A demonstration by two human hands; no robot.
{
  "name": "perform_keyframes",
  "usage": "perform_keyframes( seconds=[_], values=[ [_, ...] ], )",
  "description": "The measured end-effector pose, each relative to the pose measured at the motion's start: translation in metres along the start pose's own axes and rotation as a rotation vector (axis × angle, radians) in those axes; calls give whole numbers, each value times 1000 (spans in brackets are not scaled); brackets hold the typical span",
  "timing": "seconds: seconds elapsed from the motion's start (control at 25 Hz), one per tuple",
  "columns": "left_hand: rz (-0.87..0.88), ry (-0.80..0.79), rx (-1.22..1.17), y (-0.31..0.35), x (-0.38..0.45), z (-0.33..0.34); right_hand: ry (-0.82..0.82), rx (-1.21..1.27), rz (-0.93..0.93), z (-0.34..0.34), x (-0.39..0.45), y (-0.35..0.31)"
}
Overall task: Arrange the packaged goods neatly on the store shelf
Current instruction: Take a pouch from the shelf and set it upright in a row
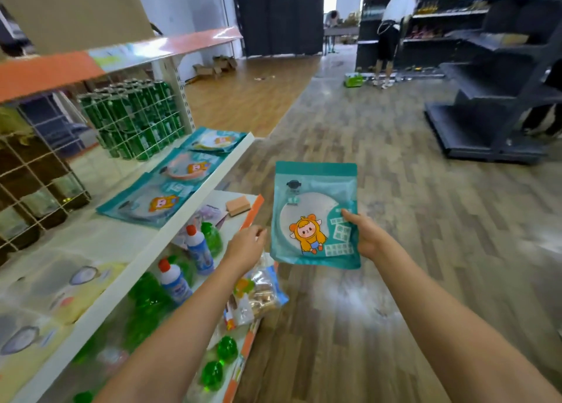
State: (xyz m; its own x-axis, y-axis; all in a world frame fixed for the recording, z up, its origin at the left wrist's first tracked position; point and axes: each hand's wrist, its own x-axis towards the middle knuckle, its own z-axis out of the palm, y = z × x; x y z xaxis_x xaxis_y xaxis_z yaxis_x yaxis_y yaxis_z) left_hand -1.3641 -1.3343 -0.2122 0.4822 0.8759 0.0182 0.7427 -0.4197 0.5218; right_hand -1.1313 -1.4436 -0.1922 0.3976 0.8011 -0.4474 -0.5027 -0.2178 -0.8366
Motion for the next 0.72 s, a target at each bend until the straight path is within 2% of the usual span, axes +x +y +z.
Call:
perform_keyframes(
  seconds=[0.28,0.72],
  values=[
    [-27,11,-50,29,75,14,-38,1,1,-16,71,-45],
    [-241,137,-170,65,194,27,-205,-101,24,-16,191,-144]
  ],
)
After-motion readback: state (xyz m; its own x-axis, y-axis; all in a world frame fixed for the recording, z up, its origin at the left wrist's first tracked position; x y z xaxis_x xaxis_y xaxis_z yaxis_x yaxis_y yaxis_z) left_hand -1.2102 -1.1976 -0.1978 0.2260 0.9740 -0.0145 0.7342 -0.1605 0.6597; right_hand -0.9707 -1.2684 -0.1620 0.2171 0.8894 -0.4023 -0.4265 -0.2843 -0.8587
